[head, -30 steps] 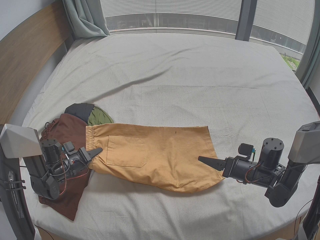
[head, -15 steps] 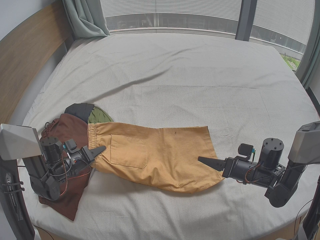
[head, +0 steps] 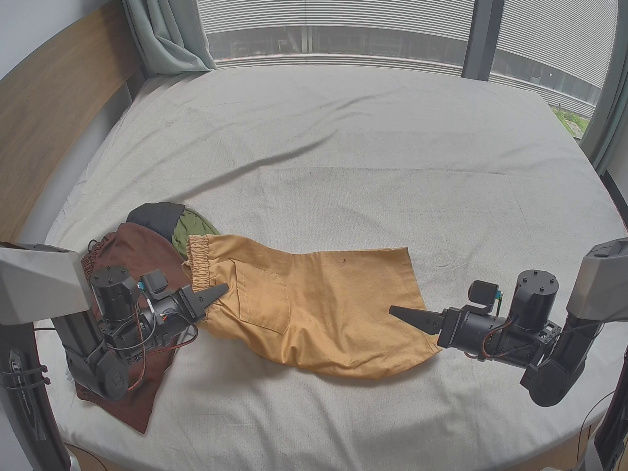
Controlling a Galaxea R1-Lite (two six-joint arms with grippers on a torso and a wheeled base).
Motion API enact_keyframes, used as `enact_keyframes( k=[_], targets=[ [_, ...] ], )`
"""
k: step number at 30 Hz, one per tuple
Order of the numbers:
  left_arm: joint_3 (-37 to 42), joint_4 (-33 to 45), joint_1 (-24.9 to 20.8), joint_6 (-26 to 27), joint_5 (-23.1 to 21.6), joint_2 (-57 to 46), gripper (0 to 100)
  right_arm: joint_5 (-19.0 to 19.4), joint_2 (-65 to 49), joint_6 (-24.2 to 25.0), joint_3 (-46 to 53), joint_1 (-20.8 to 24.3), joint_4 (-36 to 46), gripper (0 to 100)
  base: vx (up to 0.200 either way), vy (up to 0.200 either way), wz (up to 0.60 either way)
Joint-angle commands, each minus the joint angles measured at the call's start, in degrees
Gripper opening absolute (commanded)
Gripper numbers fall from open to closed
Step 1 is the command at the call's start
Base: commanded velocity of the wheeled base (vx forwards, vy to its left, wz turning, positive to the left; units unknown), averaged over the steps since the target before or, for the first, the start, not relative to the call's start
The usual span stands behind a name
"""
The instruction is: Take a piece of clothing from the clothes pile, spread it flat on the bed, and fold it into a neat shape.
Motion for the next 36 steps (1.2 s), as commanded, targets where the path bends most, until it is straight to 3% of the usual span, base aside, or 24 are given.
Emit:
enact_keyframes(
  k=[1, 23, 36],
  targets=[
    [-0.1, 0.0, -0.6, 0.0, 0.0, -0.1, 0, 0.0, 0.0, 0.0, 0.0, 0.0, 0.0, 100, 0.000, 0.000, 0.00],
    [-3.3, 0.0, -4.0, -0.6, 2.2, -1.4, 0, 0.0, -0.5, -0.1, 0.2, 0.4, 0.0, 100, 0.000, 0.000, 0.00],
    [-7.4, 0.1, -9.9, -0.7, 4.6, 0.0, 0, -0.1, -1.6, -0.1, -0.1, 0.2, 0.0, 100, 0.000, 0.000, 0.00]
  ],
)
